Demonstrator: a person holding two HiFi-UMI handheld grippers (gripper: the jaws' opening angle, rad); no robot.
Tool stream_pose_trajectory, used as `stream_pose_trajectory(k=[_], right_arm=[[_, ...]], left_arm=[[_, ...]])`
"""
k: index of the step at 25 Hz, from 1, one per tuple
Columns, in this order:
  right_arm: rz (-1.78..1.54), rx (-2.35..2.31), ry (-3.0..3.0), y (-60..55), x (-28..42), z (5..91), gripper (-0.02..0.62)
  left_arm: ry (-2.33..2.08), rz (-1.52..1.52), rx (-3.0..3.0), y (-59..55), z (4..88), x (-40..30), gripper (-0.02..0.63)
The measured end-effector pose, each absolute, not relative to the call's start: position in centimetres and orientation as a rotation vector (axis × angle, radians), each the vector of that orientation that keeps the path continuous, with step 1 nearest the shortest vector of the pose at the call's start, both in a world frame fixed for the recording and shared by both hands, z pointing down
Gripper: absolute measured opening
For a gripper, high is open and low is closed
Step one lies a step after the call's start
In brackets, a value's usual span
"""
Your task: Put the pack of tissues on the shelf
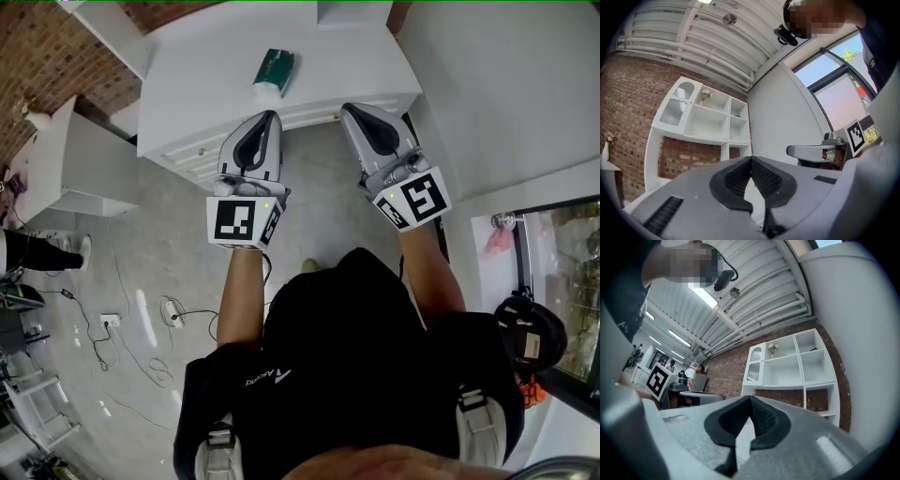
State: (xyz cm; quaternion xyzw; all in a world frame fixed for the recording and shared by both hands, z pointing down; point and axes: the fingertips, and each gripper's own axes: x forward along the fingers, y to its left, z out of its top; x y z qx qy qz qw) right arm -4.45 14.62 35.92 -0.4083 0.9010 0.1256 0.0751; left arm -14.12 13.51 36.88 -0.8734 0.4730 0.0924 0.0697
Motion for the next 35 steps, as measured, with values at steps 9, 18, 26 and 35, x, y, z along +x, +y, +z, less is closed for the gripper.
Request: stream_pose_trajectory(k=[9,18,26,35], right_arm=[[0.422,-1.263,2.736,10.3,-5.8,37.1,0.000],[0.412,-1.222,2.791,1.5,-5.8,39.7,0.002],[0.389,-1.154,2.860,-7.6,-4.3,42.1,0.002],[0.325,-1.019,2.968,-14.0,-3.6,45.1,0.002]], left_arm=[[1.500,0.209,-2.640,7.3,40.4,-15.7,-0.002],[1.634,0.084,-2.623,-2.1,45.3,-16.3,0.072],[1.687,-0.163,-2.647,-11.1,51.0,-14.3,0.188],[1.750,-0.543,-2.618,-18.1,58.3,-13.6,0.329]])
